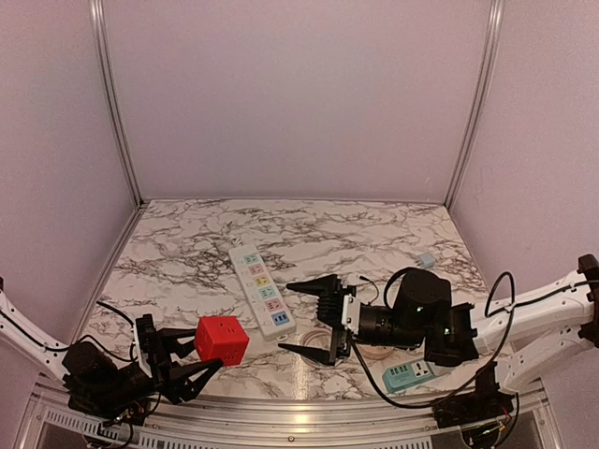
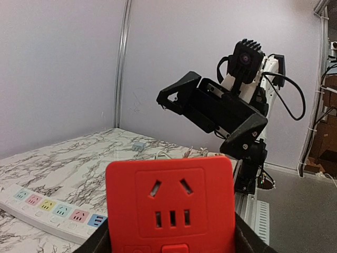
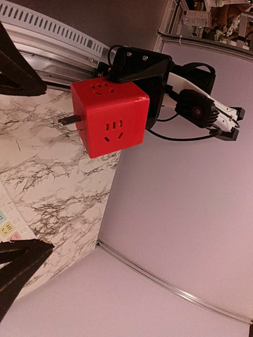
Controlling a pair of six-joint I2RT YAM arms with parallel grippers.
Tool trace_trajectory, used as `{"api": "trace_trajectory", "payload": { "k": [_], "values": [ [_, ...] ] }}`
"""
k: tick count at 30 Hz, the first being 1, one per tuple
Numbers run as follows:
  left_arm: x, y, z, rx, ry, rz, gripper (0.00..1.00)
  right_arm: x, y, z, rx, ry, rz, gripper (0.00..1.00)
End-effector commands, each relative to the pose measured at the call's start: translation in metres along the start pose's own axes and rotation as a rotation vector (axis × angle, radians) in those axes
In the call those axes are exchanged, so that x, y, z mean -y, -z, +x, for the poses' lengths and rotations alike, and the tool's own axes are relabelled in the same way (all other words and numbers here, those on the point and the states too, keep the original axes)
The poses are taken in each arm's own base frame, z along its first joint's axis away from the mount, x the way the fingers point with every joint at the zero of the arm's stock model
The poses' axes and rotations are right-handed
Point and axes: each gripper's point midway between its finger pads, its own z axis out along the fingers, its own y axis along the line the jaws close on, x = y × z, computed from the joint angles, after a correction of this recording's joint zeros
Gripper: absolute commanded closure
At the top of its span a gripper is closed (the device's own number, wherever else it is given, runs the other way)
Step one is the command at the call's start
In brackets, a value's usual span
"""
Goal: Insert the plug
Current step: Insert the plug into the socket slot.
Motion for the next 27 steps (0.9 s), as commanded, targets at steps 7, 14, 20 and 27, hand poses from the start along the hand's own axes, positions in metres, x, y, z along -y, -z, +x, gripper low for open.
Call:
{"api": "trace_trajectory", "payload": {
  "k": [7,14,20,27],
  "values": [
    [0.032,-0.012,-0.010,-0.011,-0.014,0.146,1.00,-0.020,0.023,0.005,-0.105,-0.132,0.173,0.11],
    [0.013,-0.029,-0.002,-0.060,0.047,0.080,1.00,-0.023,0.051,0.043,-0.202,-0.208,0.315,0.10],
    [-0.007,-0.059,-0.007,-0.111,0.060,0.029,0.94,-0.015,0.089,0.071,-0.132,-0.336,0.423,0.10],
    [-0.022,-0.120,-0.055,-0.242,-0.003,0.070,1.00,-0.009,0.113,0.096,-0.134,-0.362,0.508,0.11]
  ]
}}
